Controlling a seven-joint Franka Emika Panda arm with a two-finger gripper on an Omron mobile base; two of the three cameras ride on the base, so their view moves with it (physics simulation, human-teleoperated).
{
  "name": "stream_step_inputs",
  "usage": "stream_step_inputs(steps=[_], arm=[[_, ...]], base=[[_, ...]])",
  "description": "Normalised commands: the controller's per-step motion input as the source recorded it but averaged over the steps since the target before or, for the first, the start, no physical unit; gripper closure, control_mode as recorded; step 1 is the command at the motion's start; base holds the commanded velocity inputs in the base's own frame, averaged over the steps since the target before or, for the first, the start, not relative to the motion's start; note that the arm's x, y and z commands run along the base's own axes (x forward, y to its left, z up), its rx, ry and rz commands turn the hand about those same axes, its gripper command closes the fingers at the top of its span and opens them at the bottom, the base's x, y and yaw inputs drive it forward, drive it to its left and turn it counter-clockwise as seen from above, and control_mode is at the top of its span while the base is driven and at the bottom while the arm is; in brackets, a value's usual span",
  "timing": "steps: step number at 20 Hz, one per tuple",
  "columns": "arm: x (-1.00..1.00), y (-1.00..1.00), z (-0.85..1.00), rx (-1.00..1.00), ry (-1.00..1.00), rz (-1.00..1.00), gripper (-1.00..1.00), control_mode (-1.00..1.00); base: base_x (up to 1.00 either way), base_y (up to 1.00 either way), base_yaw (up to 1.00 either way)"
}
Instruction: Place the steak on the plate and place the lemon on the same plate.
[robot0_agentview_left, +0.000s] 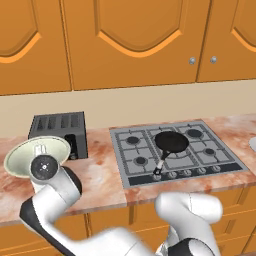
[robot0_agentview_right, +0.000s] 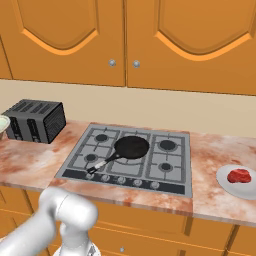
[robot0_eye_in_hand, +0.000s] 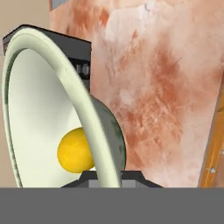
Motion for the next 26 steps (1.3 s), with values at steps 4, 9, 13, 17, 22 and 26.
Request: stream_step_inputs(steps=[4,9,13,17,22,26], arm=[[-0.35,-0.42,0.39,0.08,0.0,-0.33,1.0,-1.0],[-0.33,-0.45,0.33,0.06,0.0,-0.33,1.0,-1.0],[-0.31,-0.43,0.32,0.07,0.0,-0.38,1.0,-1.0],[-0.27,-0.45,0.27,0.12,0.05,-0.41,1.0,-1.0],[-0.25,-0.47,0.16,0.13,0.01,-0.37,1.0,-1.0],[-0.2,-0.48,0.03,0.11,0.0,-0.34,1.0,-1.0]], base=[[0.0,0.0,0.0],[0.0,0.0,0.0],[0.0,0.0,0.0],[0.0,0.0,0.0],[0.0,0.0,0.0],[0.0,0.0,0.0]])
